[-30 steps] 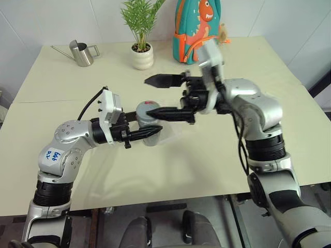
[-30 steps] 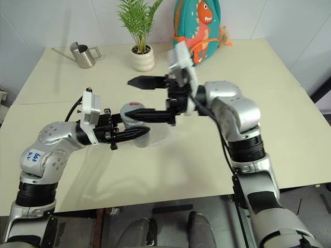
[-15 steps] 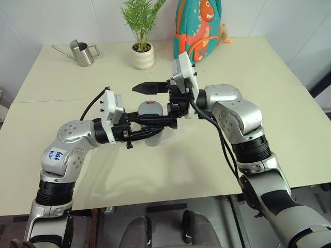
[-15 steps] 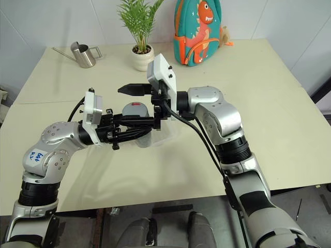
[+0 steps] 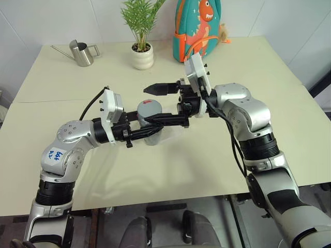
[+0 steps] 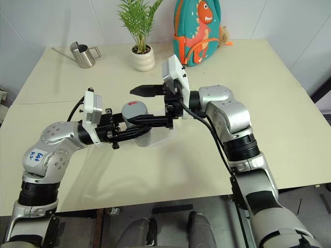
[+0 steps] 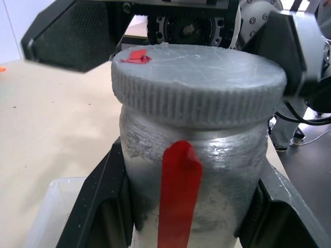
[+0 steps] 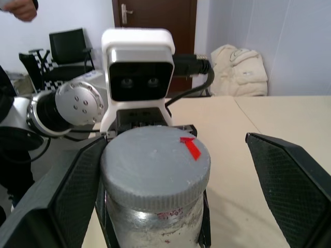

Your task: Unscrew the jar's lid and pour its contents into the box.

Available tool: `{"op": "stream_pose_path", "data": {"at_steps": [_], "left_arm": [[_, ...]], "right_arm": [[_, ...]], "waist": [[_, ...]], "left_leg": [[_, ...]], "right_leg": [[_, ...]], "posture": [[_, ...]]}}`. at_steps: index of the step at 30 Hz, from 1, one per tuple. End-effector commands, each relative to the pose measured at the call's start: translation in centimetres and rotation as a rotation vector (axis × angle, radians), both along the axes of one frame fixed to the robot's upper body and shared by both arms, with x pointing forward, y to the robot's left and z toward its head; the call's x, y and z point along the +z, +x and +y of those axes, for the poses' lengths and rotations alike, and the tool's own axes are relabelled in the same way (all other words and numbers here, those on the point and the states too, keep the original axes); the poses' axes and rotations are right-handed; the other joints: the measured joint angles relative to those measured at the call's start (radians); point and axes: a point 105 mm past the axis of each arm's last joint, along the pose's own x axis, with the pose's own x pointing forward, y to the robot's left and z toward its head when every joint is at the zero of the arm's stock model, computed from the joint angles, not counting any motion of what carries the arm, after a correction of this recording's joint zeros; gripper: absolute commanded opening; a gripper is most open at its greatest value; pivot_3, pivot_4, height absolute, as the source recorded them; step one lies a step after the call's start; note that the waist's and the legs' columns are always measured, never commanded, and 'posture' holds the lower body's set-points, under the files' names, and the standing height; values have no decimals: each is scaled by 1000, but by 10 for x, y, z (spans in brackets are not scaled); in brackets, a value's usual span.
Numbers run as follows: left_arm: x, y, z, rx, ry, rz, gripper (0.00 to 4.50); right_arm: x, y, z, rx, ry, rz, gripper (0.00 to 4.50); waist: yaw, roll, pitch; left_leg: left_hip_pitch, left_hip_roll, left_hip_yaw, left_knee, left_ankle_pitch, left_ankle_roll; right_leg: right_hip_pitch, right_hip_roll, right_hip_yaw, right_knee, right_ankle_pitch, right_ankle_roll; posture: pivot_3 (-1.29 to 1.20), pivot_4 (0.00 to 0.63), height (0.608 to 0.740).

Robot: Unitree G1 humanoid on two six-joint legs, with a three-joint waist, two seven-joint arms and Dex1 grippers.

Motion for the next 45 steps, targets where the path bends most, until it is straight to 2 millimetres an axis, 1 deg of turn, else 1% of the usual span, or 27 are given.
{"op": "stream_pose_path", "data": {"at_steps": [1,23,27,29,31,34,36,40,45], "left_arm": [[10,-9,-2,-38,-5,-59,1963],[9,-10,-3,-45,-1,-51,1963],[9,-10,-4,-48,1,-49,1963],[9,-10,-3,-47,1,-48,1963],[9,-10,-3,-47,1,-47,1963],[8,-10,-4,-47,2,-45,1963],[8,-9,-5,-49,1,-45,1963],[9,-9,-7,-59,2,-45,1963],[8,-10,-9,-67,4,-44,1963]], "right_arm": [[13,1,-11,-29,45,-29,4487],[9,10,-27,-90,24,-19,4487],[12,12,-30,-101,33,-20,4487],[22,1,-30,-36,68,6,4487],[28,-11,-27,30,84,23,4487],[26,-22,-16,70,72,24,4487],[20,-22,-6,63,49,20,4487],[12,-22,7,54,20,6,4487],[8,-18,17,41,13,-8,4487]], "waist": [[0,0,0],[0,0,0],[0,0,0],[0,0,0],[1,0,0],[0,0,0],[-1,0,0],[0,0,0],[1,0,0]], "left_leg": [[0,0,0,0,0,0],[0,0,0,0,0,0],[0,0,0,0,0,0],[0,0,0,0,0,0],[0,0,0,0,0,0],[0,0,0,0,0,0],[0,0,0,0,0,0],[0,0,0,1,0,0],[0,0,0,2,0,0]], "right_leg": [[0,0,0,0,0,0],[0,0,0,0,0,0],[0,0,0,0,0,0],[0,0,0,0,0,0],[0,0,0,0,0,0],[0,0,0,0,0,0],[0,0,0,0,0,0],[0,0,0,1,0,0],[0,0,0,1,0,0]], "posture": [[0,150,740],[0,150,740],[0,150,740],[0,150,740],[0,150,740],[0,150,740],[0,150,740],[0,150,740],[0,150,740]]}}
